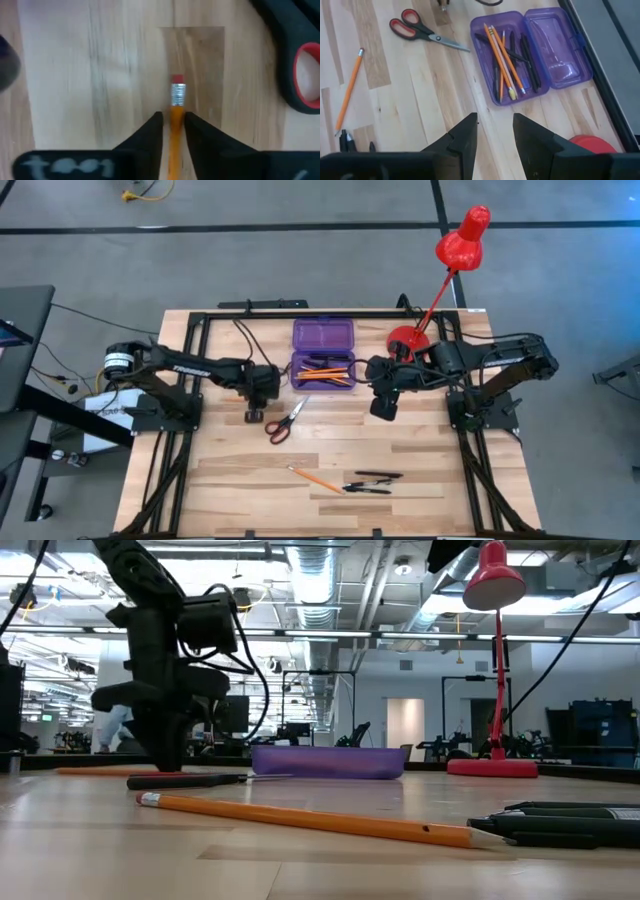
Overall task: Pick & place school supplies into a supply box
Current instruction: Put the yellow pencil into the purple supply box
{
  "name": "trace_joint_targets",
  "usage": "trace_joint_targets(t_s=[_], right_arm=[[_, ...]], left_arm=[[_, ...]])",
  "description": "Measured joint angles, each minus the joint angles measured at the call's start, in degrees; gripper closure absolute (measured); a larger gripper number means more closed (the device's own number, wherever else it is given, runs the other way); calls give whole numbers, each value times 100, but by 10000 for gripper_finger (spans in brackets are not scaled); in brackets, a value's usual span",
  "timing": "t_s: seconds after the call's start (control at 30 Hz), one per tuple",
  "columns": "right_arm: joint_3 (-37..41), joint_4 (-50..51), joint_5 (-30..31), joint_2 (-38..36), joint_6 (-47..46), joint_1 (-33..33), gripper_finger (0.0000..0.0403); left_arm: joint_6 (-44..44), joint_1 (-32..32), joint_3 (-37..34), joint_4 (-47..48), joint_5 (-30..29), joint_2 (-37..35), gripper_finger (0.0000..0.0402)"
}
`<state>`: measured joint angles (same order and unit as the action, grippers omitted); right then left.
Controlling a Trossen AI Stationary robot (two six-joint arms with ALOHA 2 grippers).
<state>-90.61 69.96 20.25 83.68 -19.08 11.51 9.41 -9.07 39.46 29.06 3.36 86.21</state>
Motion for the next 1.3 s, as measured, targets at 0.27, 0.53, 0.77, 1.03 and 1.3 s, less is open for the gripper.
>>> trace_joint_targets(t_s=[0.27,0.53,0.77,1.03,1.3], right_arm=[[0,-8,68,0,-1,0,283],[0,-8,66,0,-1,9,283],[0,-8,68,0,0,9,283],[0,-8,66,0,-1,9,283],[0,-9,66,0,-1,9,283]], left_arm=[[-608,527,-4,-354,-223,24,392],[-939,973,48,-1093,62,28,399],[-967,1033,382,-1265,-35,25,401],[-831,927,1048,-1217,-510,22,401],[-332,412,1864,-388,-823,20,401]])
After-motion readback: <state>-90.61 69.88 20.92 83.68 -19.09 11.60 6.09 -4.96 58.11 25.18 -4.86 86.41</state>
